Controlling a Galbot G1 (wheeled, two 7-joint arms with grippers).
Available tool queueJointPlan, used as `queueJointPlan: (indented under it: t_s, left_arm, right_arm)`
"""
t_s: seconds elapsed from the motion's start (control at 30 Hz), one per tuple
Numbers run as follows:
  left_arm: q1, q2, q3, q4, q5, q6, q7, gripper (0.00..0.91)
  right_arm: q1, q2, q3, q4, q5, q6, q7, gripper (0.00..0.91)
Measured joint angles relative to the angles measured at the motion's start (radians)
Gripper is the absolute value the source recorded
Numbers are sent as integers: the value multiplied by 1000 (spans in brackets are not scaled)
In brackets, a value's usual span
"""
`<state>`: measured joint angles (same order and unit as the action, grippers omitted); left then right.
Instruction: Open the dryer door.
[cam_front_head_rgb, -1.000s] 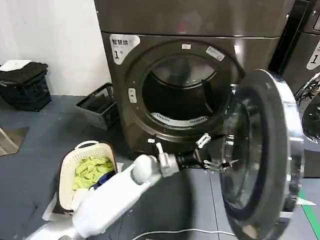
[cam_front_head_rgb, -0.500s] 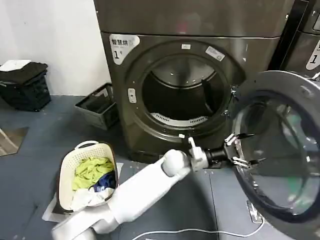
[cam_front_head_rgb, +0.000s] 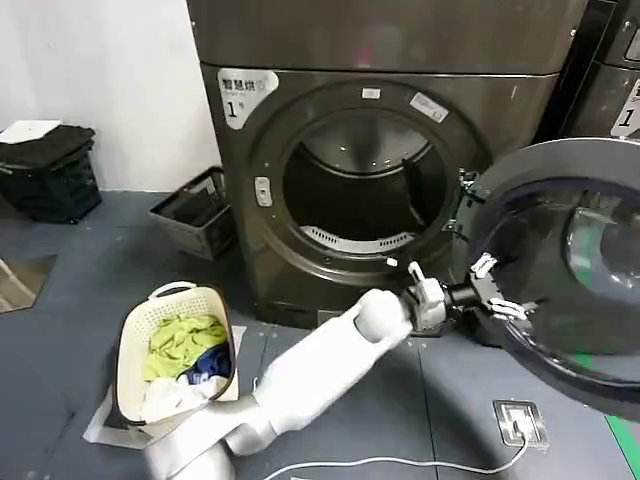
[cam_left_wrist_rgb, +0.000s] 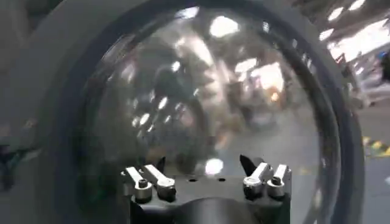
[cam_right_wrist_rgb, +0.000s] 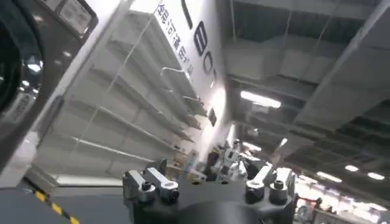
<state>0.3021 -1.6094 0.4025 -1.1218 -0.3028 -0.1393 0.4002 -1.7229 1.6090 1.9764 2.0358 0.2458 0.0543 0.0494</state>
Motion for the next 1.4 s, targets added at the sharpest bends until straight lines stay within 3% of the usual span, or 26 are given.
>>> queueJointPlan:
  t_s: [0.33,0.77,0.97,1.4]
  left_arm:
    - [7,0,-22,14,-11,42,-8,907]
    - [85,15,-3,-203,-44,119,-3,907]
    - [125,218,13,-380,-64,124,-8,907]
    - [236,682,-27,-681,-21,5,8,907]
  right_arm:
    - [8,0,-8,-7,-12,-4,-4,907]
    - [29,0,-46,-35,-52,-17,-9,907]
    - [33,0,-68,-50,-67,-18,-11,907]
    - [45,0,-124,-62,-90,-7,-22,907]
